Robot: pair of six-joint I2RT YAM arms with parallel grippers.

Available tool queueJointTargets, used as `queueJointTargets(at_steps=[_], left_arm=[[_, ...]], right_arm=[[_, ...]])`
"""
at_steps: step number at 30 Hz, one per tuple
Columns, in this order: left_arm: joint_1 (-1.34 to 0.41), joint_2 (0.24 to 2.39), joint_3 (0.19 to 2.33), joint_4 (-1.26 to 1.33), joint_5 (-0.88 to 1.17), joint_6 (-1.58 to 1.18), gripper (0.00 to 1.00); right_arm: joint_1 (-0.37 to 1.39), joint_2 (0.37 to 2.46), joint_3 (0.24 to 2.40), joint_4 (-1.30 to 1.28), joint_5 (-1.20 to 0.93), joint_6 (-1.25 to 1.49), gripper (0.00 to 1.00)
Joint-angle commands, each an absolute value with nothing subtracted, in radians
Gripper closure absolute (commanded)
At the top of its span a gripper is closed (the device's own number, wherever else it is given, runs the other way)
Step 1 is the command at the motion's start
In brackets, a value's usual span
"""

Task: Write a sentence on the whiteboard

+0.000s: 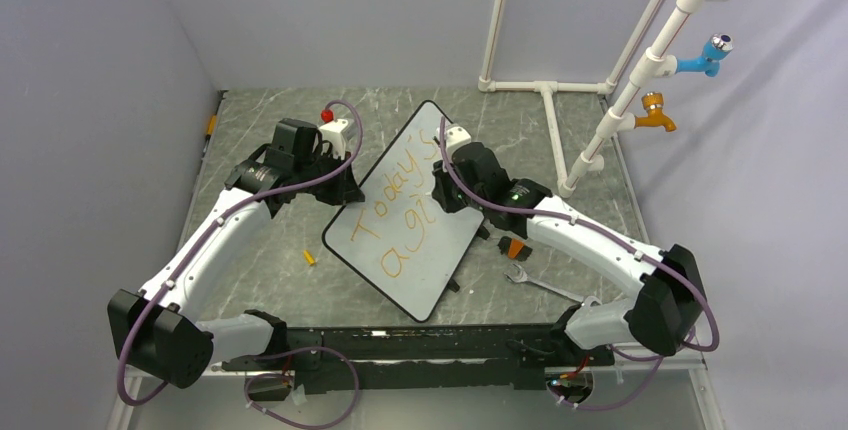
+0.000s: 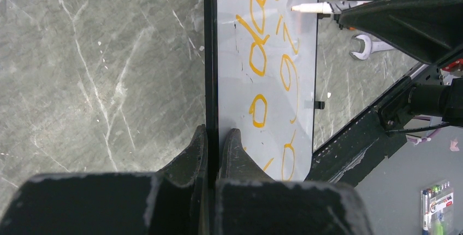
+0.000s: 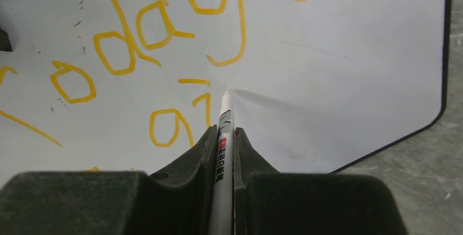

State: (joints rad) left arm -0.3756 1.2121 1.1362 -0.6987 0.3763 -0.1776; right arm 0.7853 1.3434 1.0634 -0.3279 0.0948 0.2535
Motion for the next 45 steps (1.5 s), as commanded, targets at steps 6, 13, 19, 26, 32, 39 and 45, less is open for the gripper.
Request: queueJointTargets(at_steps=[6, 13, 19, 26, 32, 39, 45], left_arm=[[-0.379, 1.203, 1.128, -0.701, 0.244, -0.077, 1.00], [-0.388, 1.207, 1.130, -0.705, 0.233, -0.076, 1.00], [-0.391, 1.207, 1.127, -0.700, 0.232, -0.075, 1.00], [-0.393, 1.215, 1.125, -0.697, 0.228, -0.077, 1.00], [-0.393, 1.236, 1.131, -0.706, 0.226, -0.074, 1.00], [-0.393, 1.226, 1.125, -0.702, 0.216, -0.074, 1.00], [-0.395, 1.219, 1.124, -0.698, 0.209, -0.072, 1.00]], right_arm=[[0.718, 1.284, 1.065, -0.325, 0.160, 0.250, 1.00], [0.647, 1.286, 1.068, -0.285, 0.071, 0.233, 1.00], [0.609, 1.269, 1.056, -0.229, -0.048, 0.206, 1.00], [0.585, 1.267, 1.024, -0.173, -0.128, 0.203, 1.00], [0.563, 1.287, 1.035, -0.170, -0.132, 0.198, 1.00], [0.537, 1.316, 1.053, -0.167, -0.156, 0.210, 1.00], [0.535, 1.343, 1.069, -0.153, -0.193, 0.216, 1.00]])
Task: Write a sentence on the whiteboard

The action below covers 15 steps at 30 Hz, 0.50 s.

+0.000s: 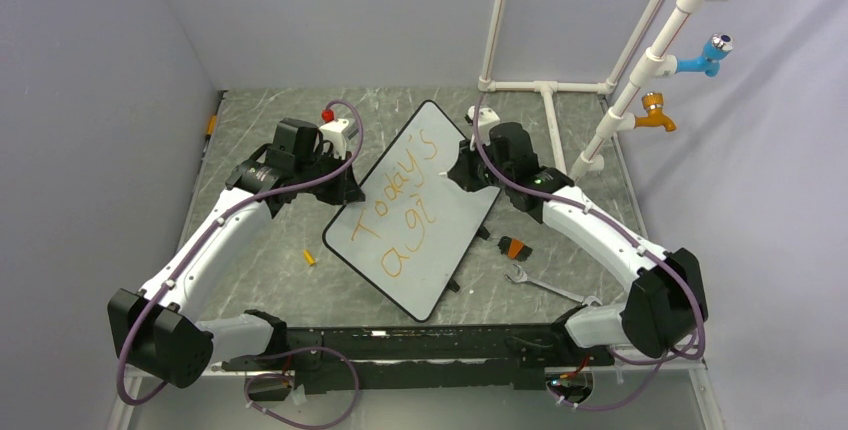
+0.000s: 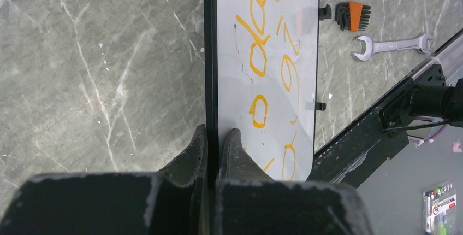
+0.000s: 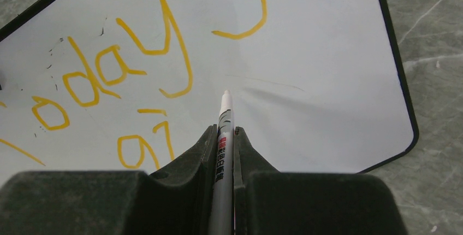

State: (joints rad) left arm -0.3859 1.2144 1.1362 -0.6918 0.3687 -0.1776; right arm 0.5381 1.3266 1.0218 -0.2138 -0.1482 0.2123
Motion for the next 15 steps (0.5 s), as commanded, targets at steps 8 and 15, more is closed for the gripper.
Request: queueJointTargets(at_steps=[8, 15], left_arm=[[-0.394, 1.214, 1.122, -0.699, 0.206, -0.072, 1.00], [-0.394, 1.212, 1.124, -0.700, 0.208, -0.072, 1.00]], right_arm=[[0.535, 1.385, 1.080, -0.143, -0.233, 0.227, 1.00], [0.535, 1.393, 1.080, -0.149, -0.274, 0.231, 1.00]])
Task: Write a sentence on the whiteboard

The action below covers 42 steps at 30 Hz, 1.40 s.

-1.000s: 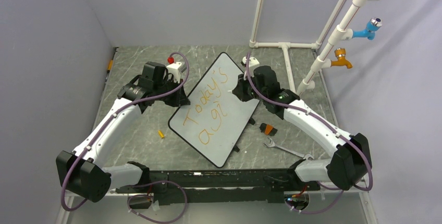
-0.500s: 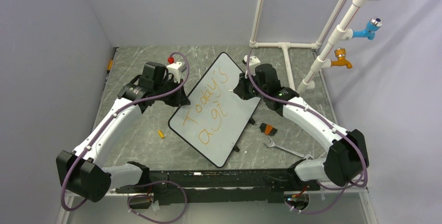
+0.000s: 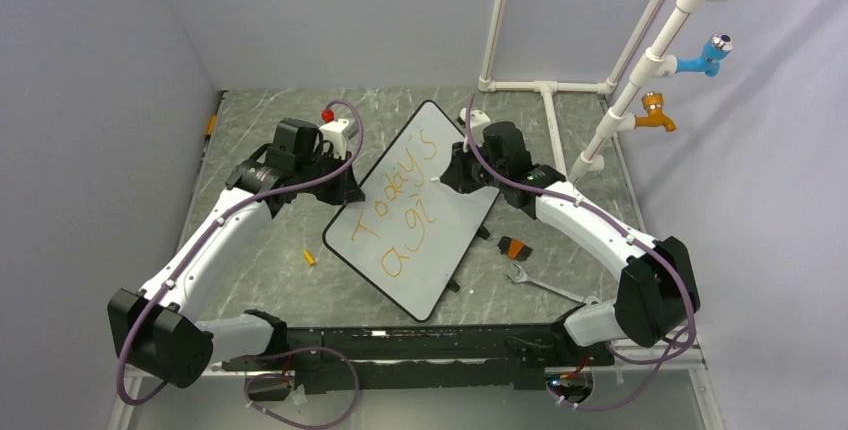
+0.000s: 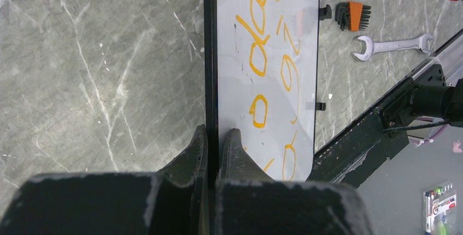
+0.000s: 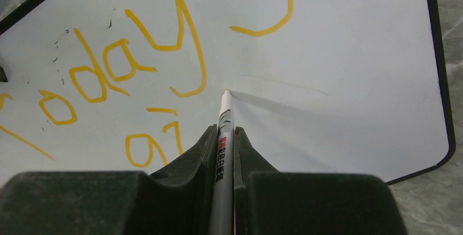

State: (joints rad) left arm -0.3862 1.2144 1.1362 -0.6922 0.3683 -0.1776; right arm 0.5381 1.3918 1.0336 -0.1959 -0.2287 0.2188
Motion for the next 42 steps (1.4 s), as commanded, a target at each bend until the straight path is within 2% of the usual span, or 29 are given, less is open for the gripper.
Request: queueJointTargets(at_steps=[1, 15, 42], left_arm=[[-0.394, 1.213, 1.123, -0.700, 0.209, -0.073, 1.00], [-0.394, 1.212, 1.125, -0.701, 0.207, -0.072, 1.00], [-0.394, 1.204, 1.125, -0.700, 0.206, -0.074, 1.00]], right_arm=[[0.535, 1.393, 1.074, -0.147, -0.283, 0.233, 1.00], [0.540, 1.393, 1.040, -0.142, -0.340, 0.258, 1.00], [0.550, 1.306, 0.915, -0.224, -0.246, 0.282, 1.00]])
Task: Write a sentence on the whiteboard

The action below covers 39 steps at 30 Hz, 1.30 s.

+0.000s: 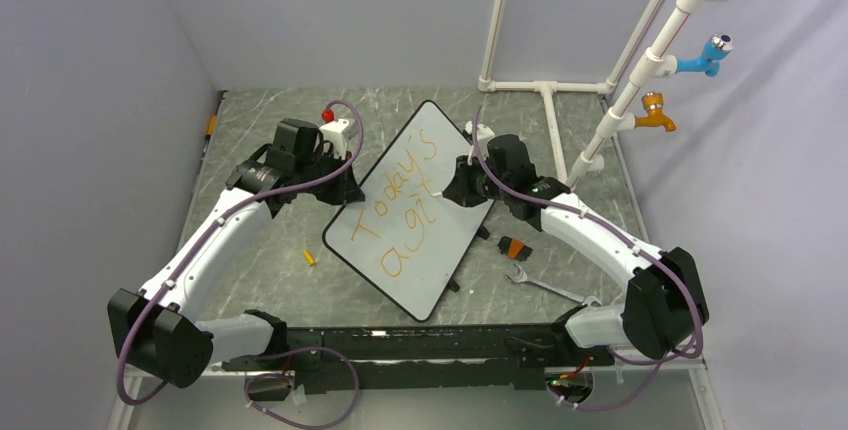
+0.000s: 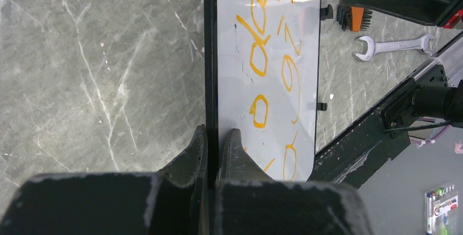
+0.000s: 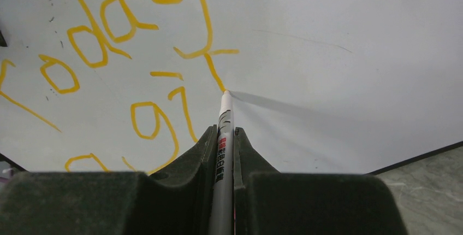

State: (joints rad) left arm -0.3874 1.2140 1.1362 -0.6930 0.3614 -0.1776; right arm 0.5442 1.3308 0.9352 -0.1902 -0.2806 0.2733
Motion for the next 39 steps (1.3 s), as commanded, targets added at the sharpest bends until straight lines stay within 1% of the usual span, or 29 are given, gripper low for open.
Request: queueJointTargets(at_steps=[1, 24, 39], left_arm=[[-0.394, 1.204, 1.124, -0.700, 0.206, -0.074, 1.00], [-0.394, 1.197, 1.125, -0.700, 0.202, -0.074, 1.00], [-0.394, 1.197, 1.125, -0.701, 0.198, -0.074, 1.00]], right_arm=[[0.549, 1.304, 0.910, -0.227, -0.244, 0.282, 1.00], [0.568, 1.216, 0.787, -0.280, -0.202, 0.333, 1.00], [0.589, 1.166, 0.799, -0.314, -0.227, 0.354, 1.00]])
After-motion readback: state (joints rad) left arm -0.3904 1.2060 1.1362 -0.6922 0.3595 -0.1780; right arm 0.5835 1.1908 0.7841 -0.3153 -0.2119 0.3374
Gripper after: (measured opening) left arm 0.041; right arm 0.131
